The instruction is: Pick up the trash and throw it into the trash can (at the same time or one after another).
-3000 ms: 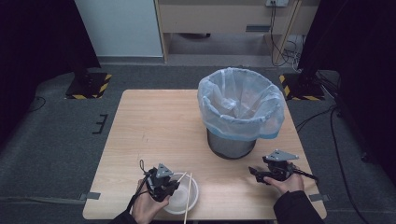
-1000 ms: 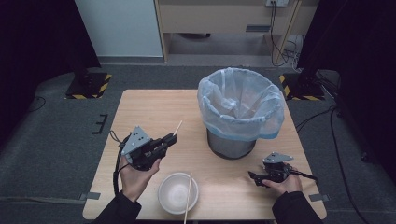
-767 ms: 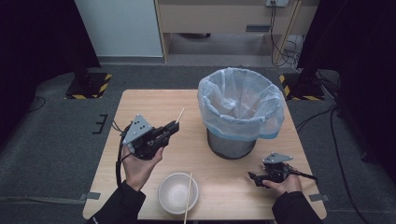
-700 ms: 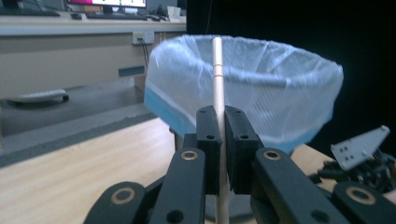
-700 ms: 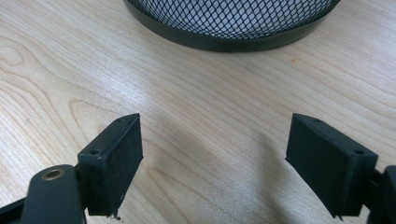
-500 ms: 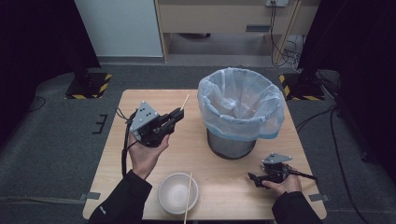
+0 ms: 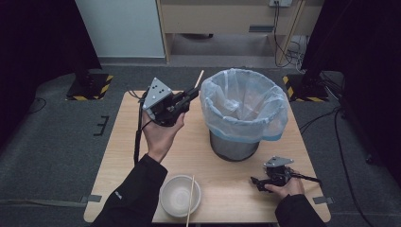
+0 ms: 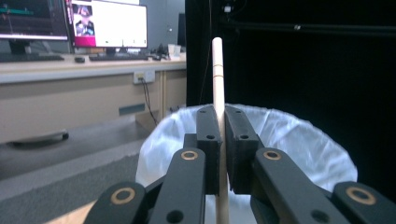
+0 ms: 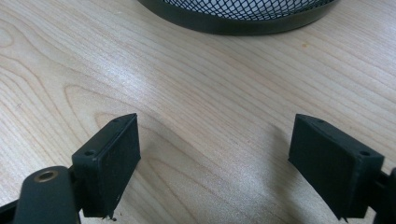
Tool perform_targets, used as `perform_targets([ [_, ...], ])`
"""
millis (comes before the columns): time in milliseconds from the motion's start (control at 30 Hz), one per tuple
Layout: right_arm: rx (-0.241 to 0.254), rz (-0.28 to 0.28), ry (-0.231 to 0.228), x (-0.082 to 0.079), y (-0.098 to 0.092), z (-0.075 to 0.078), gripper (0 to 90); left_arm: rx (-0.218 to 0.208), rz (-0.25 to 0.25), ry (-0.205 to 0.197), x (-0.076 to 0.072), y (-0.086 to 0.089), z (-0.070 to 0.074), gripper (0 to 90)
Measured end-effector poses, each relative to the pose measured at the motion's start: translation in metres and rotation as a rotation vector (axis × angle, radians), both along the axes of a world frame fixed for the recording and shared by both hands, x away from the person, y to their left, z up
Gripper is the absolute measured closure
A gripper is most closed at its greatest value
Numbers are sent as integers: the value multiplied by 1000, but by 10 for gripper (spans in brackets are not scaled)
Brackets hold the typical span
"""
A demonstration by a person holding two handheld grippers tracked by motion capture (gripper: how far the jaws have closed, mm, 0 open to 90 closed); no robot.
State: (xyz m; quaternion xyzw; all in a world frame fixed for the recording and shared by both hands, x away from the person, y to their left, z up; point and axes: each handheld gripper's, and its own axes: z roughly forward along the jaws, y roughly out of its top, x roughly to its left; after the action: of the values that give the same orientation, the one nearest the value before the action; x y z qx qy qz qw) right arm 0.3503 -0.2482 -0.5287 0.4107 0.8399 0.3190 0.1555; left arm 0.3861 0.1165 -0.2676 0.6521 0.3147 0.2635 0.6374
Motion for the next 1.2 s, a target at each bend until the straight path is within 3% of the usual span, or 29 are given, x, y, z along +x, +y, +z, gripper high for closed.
perform_targets([
  [333, 3, -2, -5, 0, 0, -1, 152, -22, -6, -56, 12, -23, 26, 853],
  [1200, 20, 5, -23, -1, 0, -4, 104, 11, -7, -79, 48, -84, 48, 853],
])
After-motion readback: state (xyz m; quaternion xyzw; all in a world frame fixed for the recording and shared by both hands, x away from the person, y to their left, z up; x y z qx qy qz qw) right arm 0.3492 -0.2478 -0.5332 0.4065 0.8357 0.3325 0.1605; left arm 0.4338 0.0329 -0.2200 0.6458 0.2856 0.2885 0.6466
